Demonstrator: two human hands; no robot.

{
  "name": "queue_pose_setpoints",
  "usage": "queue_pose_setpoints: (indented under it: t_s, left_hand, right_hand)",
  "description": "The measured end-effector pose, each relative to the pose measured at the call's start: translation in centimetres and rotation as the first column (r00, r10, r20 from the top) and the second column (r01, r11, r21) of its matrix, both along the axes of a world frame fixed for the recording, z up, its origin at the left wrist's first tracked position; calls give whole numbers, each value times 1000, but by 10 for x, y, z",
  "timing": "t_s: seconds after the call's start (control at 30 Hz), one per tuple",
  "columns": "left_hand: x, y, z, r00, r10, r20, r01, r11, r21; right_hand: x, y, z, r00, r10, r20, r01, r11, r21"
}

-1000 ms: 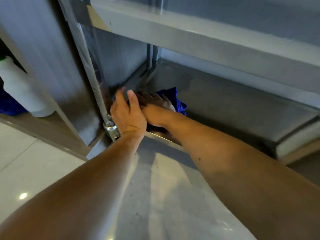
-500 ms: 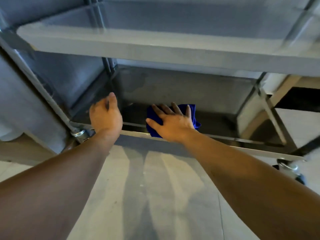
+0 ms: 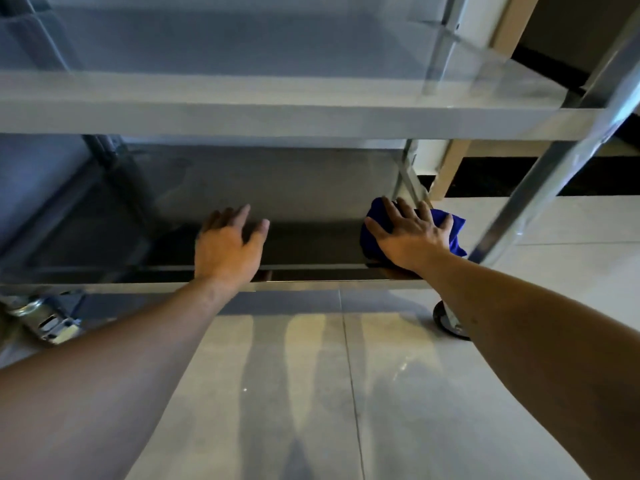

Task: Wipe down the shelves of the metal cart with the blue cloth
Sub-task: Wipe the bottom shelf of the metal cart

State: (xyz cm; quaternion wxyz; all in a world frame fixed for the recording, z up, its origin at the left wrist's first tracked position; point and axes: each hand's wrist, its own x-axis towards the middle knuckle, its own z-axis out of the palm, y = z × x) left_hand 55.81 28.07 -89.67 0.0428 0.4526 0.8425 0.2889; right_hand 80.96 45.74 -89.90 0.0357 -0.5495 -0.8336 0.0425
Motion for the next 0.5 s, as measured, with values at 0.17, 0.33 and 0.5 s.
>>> queue_pose_setpoints:
  t_s: [0.17, 0.33, 0.5]
  left_hand:
    - [7, 15, -8, 978, -156, -137, 145, 986, -88]
    - [-12, 11, -9, 962, -192, -195, 174, 979, -106]
    - [-46, -6, -4, 964, -157, -215, 138, 985, -102]
  right_hand:
    - [-17, 15, -1, 998, -65, 21, 65, 998, 4]
    - [-62, 20, 2, 998, -55, 7, 55, 998, -6]
    - [-141, 5, -2, 997, 70, -21, -69, 998, 9]
